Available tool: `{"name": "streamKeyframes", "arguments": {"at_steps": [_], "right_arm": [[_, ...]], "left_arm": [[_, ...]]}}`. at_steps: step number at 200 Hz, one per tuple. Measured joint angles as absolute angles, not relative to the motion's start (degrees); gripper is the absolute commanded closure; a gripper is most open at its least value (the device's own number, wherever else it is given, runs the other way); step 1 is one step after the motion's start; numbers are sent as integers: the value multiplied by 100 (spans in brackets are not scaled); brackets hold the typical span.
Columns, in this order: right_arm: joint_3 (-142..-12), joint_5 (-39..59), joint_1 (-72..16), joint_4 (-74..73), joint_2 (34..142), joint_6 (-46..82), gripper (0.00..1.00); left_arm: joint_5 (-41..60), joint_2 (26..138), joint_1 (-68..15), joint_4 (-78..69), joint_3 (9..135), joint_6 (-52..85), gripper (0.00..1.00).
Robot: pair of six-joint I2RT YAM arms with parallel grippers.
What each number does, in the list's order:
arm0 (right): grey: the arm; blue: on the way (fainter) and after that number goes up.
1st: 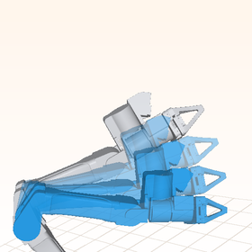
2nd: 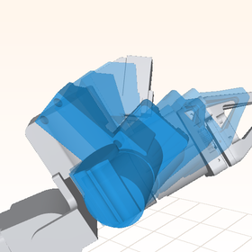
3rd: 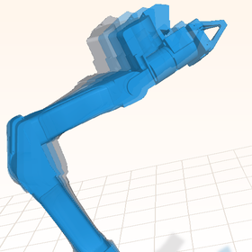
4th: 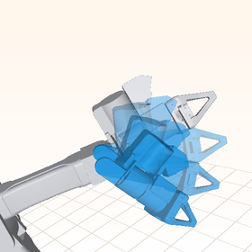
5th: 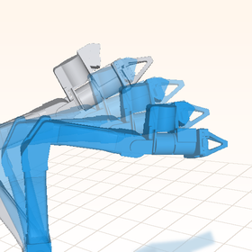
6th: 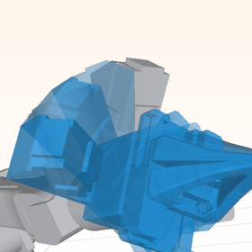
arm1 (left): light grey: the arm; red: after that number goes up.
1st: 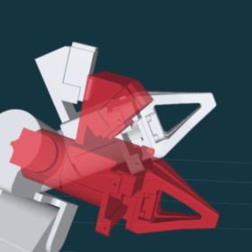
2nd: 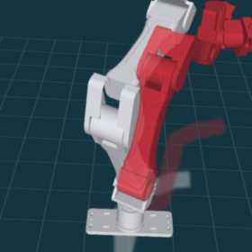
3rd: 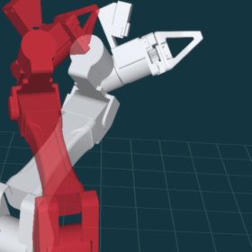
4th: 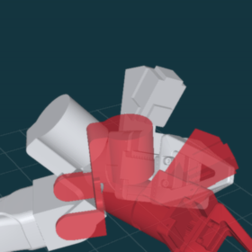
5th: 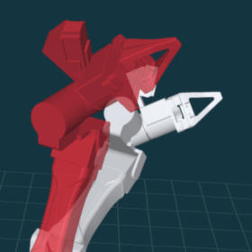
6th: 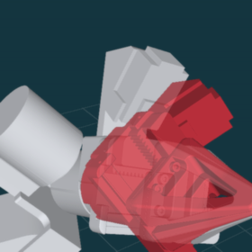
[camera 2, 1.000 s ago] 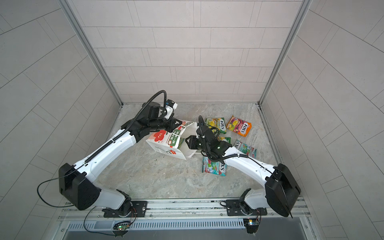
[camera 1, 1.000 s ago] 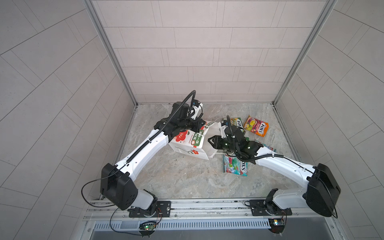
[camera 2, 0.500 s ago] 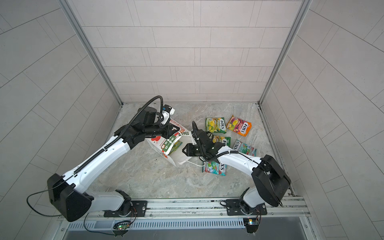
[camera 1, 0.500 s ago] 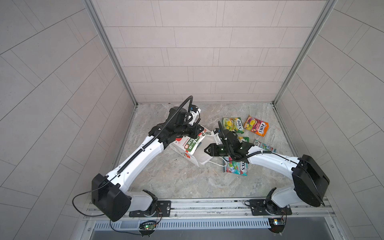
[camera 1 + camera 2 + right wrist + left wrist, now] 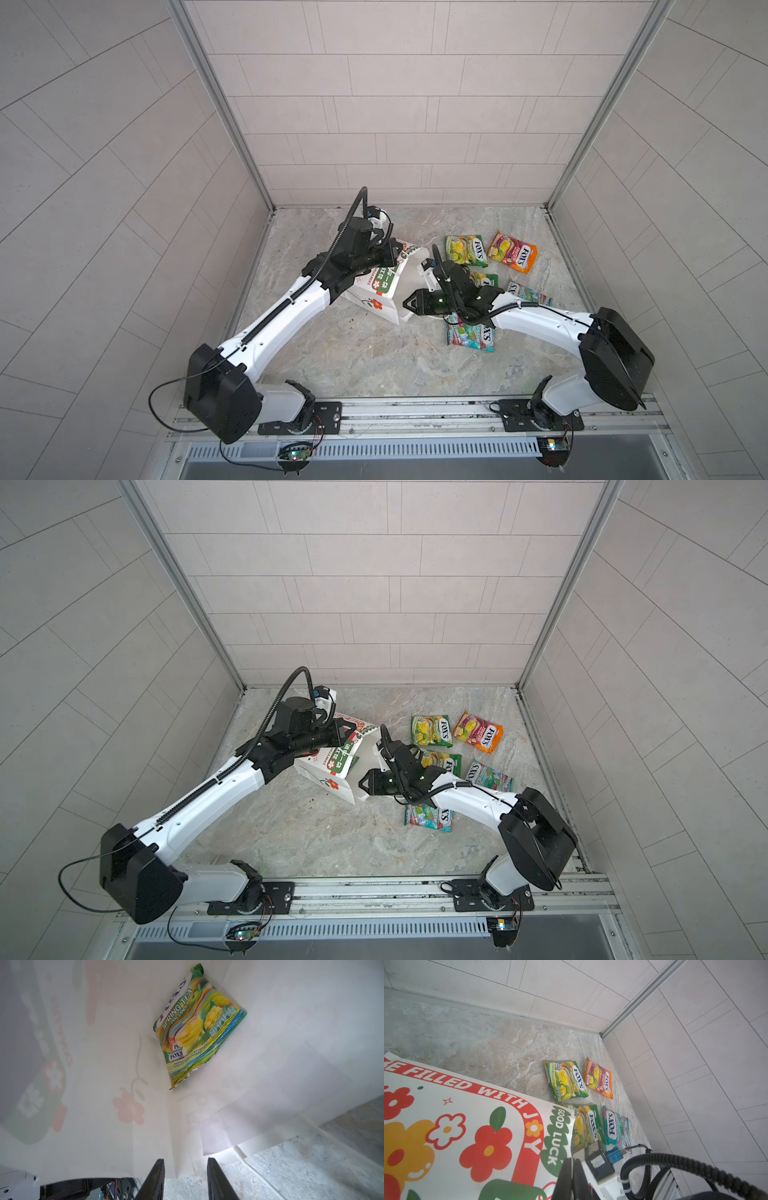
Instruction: Take the snacks out of the paper bag
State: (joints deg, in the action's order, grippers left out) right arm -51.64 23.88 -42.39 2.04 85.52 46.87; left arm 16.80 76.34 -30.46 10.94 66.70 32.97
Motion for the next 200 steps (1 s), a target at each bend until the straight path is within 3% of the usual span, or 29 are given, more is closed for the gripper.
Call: {"name": "streamKeyframes", "arguments": {"at_steps": [43,90,200], "right_arm": [[-5153,2521,-4248,-54,8652,4834,65],[-5312,2506,-4246,-405,9524,5284,67],[-6145,2001,-4233,-956,10643,6263,61]], "left_arm": [[1664,7634,-3046,711,6652,3546,100],[1922,7634,-3046,513,6600,3664,100],[2340,7634,-3044,454,6595,3811,100]]}}
